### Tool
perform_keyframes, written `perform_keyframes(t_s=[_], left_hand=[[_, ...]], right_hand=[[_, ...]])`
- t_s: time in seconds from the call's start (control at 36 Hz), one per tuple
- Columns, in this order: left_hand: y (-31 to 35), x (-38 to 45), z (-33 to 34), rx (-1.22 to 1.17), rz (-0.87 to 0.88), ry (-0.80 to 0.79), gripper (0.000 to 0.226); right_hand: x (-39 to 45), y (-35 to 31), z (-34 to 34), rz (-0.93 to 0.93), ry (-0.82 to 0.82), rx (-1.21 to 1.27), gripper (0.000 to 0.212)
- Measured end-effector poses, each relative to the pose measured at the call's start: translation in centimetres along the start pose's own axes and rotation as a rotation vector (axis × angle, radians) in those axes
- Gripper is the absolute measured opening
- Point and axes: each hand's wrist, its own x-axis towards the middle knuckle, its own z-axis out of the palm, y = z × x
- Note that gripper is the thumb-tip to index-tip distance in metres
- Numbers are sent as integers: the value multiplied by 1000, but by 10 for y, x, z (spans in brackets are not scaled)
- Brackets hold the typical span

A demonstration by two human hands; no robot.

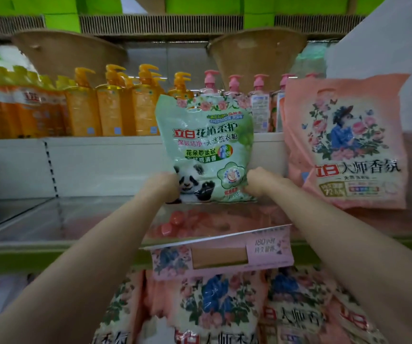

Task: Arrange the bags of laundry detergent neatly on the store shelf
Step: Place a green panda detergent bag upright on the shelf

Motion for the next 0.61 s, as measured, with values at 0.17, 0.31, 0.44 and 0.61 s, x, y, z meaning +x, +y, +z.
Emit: perform_keyframes(t_s=[0.17, 0.31, 0.44, 0.61], left_hand=[[-27, -14, -13, 67, 67, 24, 38], [-63, -26, -20, 90, 60, 28, 46], [-104, -46, -31, 104, 26, 69, 39], [-165, -77, -51, 183, -26, 64, 34]], right_hand=[[-12, -25, -23, -8, -35, -124, 30], [-20, -68, -34, -80, 60, -145, 41], [-31, -117, -36, -188, 76, -121, 35], [-36, -188, -38, -273, 86, -77, 47]])
